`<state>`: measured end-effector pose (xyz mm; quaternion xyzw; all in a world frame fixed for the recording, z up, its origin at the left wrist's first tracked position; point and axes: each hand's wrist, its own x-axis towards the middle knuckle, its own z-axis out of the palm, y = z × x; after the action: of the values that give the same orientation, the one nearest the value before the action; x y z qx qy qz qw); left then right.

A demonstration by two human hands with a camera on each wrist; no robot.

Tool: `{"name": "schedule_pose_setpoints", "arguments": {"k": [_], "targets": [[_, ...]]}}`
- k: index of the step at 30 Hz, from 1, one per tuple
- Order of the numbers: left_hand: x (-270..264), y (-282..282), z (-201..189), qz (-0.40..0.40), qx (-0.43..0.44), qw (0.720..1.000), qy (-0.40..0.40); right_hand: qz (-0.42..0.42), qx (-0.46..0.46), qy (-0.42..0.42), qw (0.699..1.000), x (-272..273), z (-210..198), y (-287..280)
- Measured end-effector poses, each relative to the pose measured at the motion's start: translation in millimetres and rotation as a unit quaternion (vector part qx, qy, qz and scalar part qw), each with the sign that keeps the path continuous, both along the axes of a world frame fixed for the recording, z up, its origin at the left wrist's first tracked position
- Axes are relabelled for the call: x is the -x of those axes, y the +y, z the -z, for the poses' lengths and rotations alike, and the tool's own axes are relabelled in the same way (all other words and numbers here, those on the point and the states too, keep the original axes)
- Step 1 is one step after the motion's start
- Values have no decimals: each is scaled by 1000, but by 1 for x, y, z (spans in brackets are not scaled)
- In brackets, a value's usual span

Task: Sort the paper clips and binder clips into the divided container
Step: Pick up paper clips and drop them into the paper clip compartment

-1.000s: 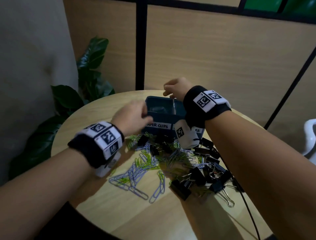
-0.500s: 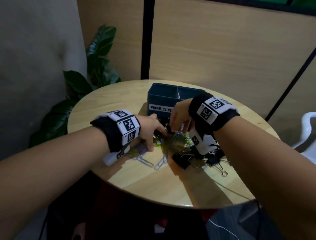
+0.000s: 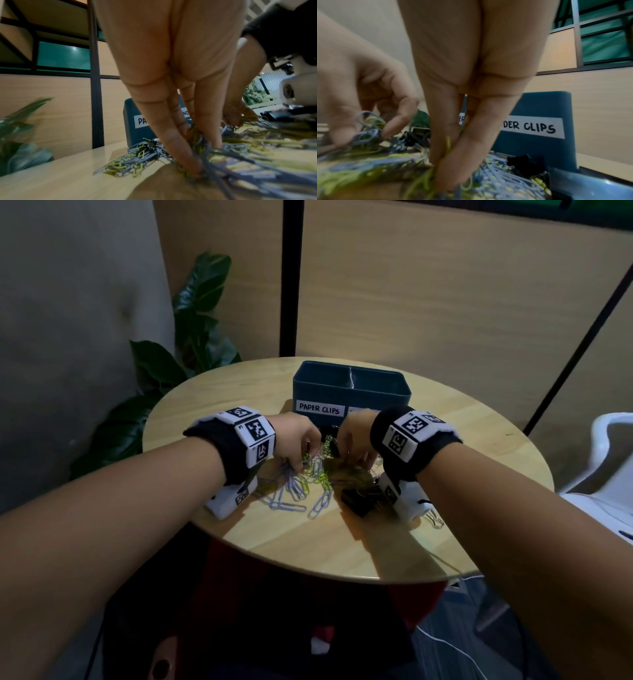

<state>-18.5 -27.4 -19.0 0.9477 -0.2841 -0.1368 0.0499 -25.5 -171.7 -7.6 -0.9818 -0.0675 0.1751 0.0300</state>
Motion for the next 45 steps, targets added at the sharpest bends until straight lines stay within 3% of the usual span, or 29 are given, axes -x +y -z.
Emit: {"name": "schedule_pose_setpoints", "arguments": {"k": [4,10,17,20,24,29,33,37,41,43,45], "targets": [[-7,7,-2,-52,105,992,35,26,-106,-10,994,-4,-10,-11],[-20,16,-25,-93,259,957,87,45,-258,-106,959,-11,-28,-24],[-57,13,-65,-130,407,904,18,73,-383,-248,887,-49,-57,-28],[-74,3,-69,-148,433,889,-33,93,-365,-303,876,-67,-58,-21],[-112,-13,-61,-177,424,886,-55,86,-248,-348,900,-98,-47,-13],[-133,-24,-40,-189,329,921,-83,74,-202,-272,938,-114,-34,-8],[-133,-23,-40,-168,266,944,-102,62,-192,-251,947,-114,-36,-8],[-121,-14,-49,-149,298,939,-89,78,-222,-244,941,-103,-46,-11],[-93,-1,-52,-86,257,962,19,75,-233,-81,966,-78,-55,-16],[-81,2,-46,-65,189,976,82,75,-195,33,977,-64,-52,-15],[-73,2,-36,-63,90,989,99,72,-146,86,983,-52,-44,-11]]}}
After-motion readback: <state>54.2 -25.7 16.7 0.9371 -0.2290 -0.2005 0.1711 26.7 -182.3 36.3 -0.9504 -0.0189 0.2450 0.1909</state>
